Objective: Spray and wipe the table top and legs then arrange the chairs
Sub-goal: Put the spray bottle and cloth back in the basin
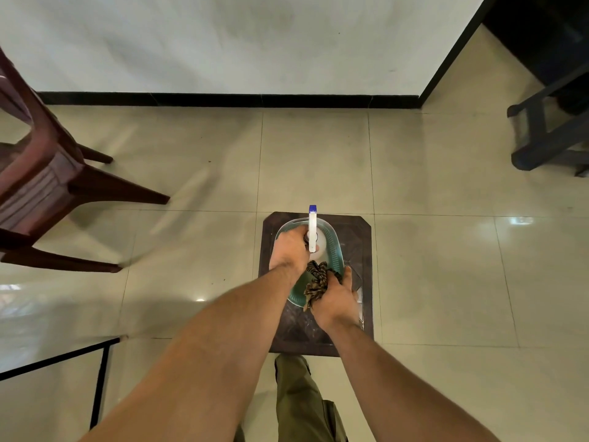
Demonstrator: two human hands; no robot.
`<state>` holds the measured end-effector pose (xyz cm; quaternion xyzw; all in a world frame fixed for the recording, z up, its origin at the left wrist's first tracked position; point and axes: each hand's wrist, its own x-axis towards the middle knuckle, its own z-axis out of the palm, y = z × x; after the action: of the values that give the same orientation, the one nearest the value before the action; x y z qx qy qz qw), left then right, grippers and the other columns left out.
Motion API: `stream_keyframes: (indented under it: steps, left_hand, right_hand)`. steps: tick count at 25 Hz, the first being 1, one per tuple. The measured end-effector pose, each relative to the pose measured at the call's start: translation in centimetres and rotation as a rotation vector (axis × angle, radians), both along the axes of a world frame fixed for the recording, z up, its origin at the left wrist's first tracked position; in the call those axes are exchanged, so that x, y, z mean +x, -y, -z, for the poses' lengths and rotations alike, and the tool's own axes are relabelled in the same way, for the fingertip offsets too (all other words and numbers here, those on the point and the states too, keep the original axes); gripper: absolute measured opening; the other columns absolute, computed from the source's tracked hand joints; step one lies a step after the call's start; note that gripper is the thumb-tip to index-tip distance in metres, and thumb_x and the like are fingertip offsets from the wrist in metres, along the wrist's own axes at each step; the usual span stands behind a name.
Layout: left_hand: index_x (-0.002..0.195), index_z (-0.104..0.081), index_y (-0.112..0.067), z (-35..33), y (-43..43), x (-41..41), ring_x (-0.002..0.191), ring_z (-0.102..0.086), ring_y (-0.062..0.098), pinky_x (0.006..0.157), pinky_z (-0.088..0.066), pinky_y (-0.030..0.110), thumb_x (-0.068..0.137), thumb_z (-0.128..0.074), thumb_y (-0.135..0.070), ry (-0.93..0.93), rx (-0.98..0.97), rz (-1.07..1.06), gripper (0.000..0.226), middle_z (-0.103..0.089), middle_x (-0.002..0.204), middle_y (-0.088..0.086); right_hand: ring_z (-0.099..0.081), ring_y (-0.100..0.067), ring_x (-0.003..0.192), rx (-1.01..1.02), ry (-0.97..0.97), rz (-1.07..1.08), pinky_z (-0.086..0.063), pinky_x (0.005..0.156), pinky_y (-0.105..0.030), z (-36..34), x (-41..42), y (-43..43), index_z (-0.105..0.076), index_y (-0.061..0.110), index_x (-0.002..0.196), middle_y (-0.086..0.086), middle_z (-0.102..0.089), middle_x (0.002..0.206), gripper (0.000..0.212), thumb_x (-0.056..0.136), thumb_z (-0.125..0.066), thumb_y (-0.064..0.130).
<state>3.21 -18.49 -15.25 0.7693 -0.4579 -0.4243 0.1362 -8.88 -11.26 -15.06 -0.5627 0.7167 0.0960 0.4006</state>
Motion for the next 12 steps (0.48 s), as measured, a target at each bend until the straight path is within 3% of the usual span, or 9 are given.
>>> stream_keyframes:
  steps: [4,8,10,12]
  left_hand:
    - [0.115,-0.071,-0.022,0.6,0.0,-0.1,0.097,-0.064,0.018,0.083,-0.055,0.030,0.094,-0.066,-0.015,0.035,-0.046,0.034,0.023,-0.071,0.106,-0.002]
    - [0.128,-0.063,-0.021,0.4,-0.3,0.0,0.105,-0.065,0.022,0.090,-0.056,0.034,0.091,-0.069,-0.011,0.032,-0.021,0.033,0.039,-0.070,0.116,0.003]
    - [0.137,-0.056,-0.018,-0.3,-1.5,0.1,0.113,-0.063,0.025,0.098,-0.055,0.039,0.091,-0.071,-0.014,0.076,0.009,-0.021,0.048,-0.064,0.126,0.006]
    - [0.129,-0.059,-0.013,-1.4,-3.4,0.2,0.108,-0.064,0.026,0.097,-0.056,0.042,0.095,-0.068,-0.024,0.122,0.063,-0.115,0.036,-0.064,0.123,0.009]
  right_hand:
    - [-0.038,-0.039,0.136,0.002,0.024,0.097,-0.044,0.106,-0.045,1.0,0.3,-0.7,-0.023,0.017,0.156,0.000,0.003,0.167,0.072,0.095,-0.059,0.030]
    - [-0.041,-0.042,0.136,0.010,0.046,0.134,-0.045,0.107,-0.047,1.1,-0.3,-0.6,-0.034,0.022,0.150,-0.005,-0.001,0.167,0.068,0.091,-0.064,0.036]
    - [-0.034,-0.039,0.138,-0.025,0.038,0.167,-0.042,0.108,-0.047,-0.1,-1.1,-0.8,-0.043,0.020,0.144,-0.011,-0.014,0.161,0.061,0.089,-0.066,0.033]
    - [-0.039,-0.034,0.128,-0.113,0.039,0.156,-0.042,0.105,-0.043,-1.8,-2.0,-1.2,-0.050,0.014,0.136,-0.014,-0.031,0.144,0.049,0.090,-0.065,0.026]
